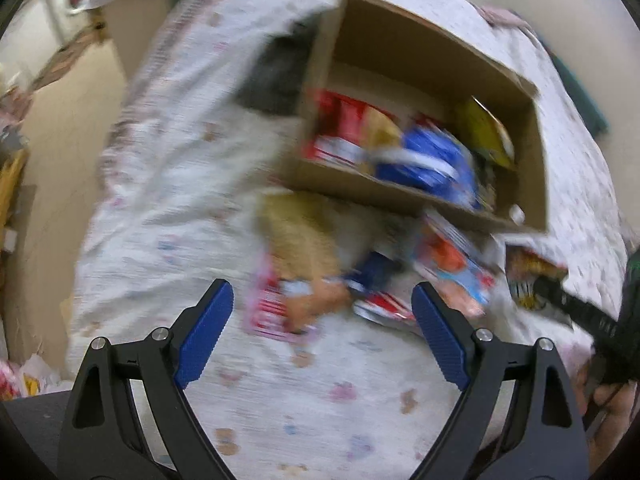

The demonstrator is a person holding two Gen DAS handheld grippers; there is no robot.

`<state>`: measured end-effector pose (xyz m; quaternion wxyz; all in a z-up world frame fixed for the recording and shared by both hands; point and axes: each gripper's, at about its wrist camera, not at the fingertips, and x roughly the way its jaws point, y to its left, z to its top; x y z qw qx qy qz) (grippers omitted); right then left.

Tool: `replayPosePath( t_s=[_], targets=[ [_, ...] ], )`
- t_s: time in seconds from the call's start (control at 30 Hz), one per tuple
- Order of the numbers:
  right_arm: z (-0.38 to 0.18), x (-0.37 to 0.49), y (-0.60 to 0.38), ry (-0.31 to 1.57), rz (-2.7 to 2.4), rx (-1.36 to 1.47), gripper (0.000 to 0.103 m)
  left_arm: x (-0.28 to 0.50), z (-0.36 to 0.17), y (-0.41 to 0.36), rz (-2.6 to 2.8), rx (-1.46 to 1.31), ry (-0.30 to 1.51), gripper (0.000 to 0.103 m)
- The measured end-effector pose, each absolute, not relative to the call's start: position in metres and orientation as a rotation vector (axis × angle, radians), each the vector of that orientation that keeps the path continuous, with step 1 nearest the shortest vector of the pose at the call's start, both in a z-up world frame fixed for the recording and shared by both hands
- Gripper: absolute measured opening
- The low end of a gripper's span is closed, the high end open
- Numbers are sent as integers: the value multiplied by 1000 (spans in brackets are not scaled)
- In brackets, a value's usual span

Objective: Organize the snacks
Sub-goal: 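Grasp the shrimp-cracker bag with the left tool while the right tool grasps the white chip bag, then carry both bags over the box, lower them in and open both tools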

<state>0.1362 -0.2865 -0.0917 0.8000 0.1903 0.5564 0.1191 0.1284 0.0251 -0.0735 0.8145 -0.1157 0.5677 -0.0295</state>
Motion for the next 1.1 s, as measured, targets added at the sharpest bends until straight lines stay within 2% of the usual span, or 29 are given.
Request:
replayPosePath(
  t_s=[0.27, 0.47, 0.5, 0.53, 0.7, 1.1],
  targets=[
    [-90, 128, -306, 1174, 259, 459, 56, 140, -100, -59, -228, -113, 1308, 89],
    [-89, 119, -320, 1169, 270, 452, 56, 156, -126, -95, -269, -10, 1362, 88],
    [-89, 117, -321, 1171, 267, 451, 56, 157, -129, -98, -260, 12, 1357, 79],
    [-90, 117, -323, 1172, 265, 453, 56, 158, -131, -100, -249, 31, 1353, 62],
    [-85, 119, -319, 1157, 272, 455, 56, 152, -129, -106, -253, 81, 1341, 49],
    [-77, 117, -302, 1152, 304, 431, 56, 132, -94, -81, -267, -4, 1290, 47]
  ],
)
